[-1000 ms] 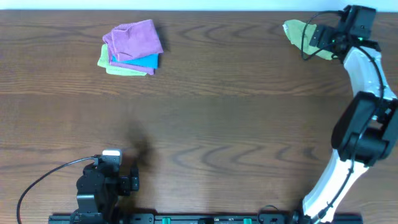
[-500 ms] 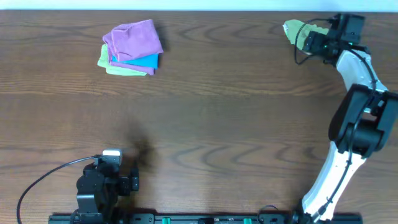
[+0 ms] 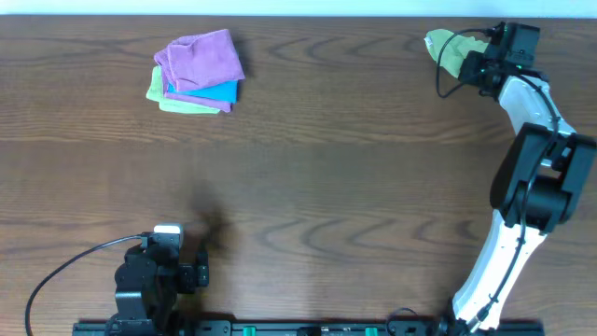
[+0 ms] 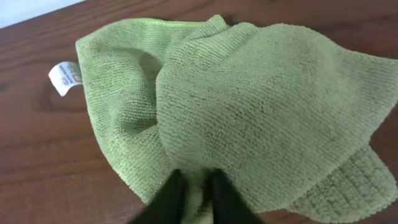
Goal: Fold the cloth
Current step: 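Reach the right gripper to the crumpled light-green cloth and grasp it, then lift the green cloth with the right gripper and drop it mid-table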
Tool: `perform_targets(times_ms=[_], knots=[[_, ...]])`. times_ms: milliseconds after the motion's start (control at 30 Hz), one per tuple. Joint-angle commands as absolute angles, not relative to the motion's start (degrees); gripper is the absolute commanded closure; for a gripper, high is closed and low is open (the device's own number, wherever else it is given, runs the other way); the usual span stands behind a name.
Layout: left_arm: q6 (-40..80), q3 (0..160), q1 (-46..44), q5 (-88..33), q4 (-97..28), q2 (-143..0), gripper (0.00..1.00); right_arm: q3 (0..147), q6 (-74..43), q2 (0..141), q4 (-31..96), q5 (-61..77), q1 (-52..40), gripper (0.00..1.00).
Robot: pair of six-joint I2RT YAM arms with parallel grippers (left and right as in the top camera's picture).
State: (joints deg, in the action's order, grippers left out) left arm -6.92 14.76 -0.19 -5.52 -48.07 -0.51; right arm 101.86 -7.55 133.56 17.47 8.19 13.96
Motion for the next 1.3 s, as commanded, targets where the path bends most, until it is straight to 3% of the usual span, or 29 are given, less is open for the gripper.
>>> perform_targets(times_ms=[0, 367, 700, 1067, 1267], knots=[[-9.2, 13.9, -0.4, -3.9, -51.2, -0.2, 0.05, 102.5, -7.7, 134.2, 18.1, 8.4, 13.5, 0.98], [-9.2, 13.9, -0.4, -3.9, -51.2, -0.2, 0.05, 102.5, -7.7, 132.4, 22.5, 11.5, 13.1, 0.99], [-9.2, 13.9, -0.4, -3.9, -51.2, -0.2, 0.05, 102.5, -2.6, 114.7, 32.8, 12.2, 8.0, 0.99], [-9.2, 13.9, -0.4, -3.9, -51.2, -0.2, 0.05, 102.5, -2.2, 97.0, 54.0, 11.6, -2.3, 0.99], [-9.2, 13.9, -0.4, -3.9, -51.2, -0.2, 0.05, 102.5, -2.0, 90.8, 63.8, 11.6, -12.4, 0.99]])
